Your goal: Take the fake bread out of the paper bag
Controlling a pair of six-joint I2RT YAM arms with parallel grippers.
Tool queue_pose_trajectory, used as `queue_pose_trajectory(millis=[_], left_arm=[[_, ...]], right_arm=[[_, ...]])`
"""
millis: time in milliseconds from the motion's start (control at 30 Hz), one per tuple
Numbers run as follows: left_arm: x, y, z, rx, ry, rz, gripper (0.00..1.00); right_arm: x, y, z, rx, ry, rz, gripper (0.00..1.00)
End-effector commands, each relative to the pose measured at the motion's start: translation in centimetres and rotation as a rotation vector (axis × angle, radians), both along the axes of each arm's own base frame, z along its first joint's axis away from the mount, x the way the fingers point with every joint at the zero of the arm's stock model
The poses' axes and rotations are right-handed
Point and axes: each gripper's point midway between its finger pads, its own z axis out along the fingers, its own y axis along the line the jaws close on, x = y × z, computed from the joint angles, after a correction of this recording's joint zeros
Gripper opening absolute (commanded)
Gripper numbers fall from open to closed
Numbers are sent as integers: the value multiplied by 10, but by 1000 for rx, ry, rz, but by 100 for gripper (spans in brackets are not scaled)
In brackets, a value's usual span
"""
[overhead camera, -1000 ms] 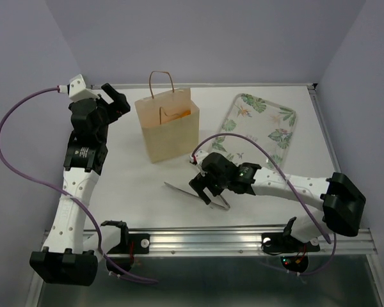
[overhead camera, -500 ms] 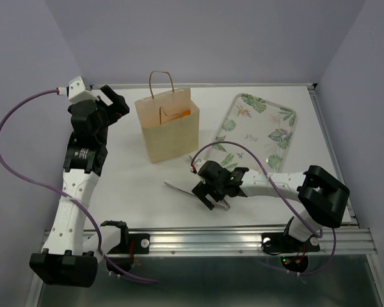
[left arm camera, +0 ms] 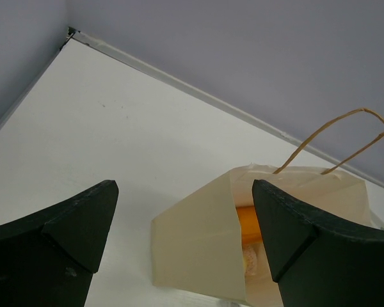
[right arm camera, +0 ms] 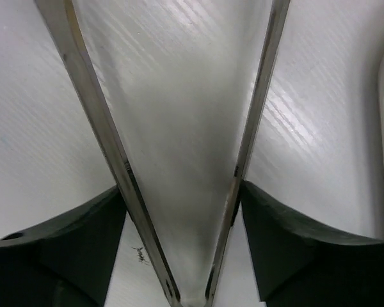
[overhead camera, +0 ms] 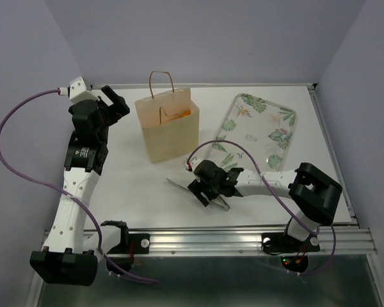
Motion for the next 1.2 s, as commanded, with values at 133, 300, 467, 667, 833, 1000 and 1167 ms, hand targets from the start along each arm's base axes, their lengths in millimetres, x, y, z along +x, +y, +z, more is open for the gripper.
queue_pose_trajectory(millis=[133,300,467,667,833,1000,1167], left_arm=[[-2,6,20,8,-56,28,99],[-2,5,26,9,-66,22,99],[-2,-1,38,4,-96,-11,99],[-4,-2,56,13,-139,-20,99],[-2,-7,73,47,-176,-63,99],[16,-39,81,143,-204,-263,99],[44,-75,69,309,-188,-519,99]], right_arm=[[-6,-20,-1,-25,1,-69,50],[-3,-22,20,4,-27,-107,41],[6,-6,81,144,-86,-126,37],[47,-30,158,377,-52,-289,35],[78,-81,202,461,-137,-450,36],[98,-120,240,538,-228,-595,36],[113,-135,265,602,-265,-660,37]])
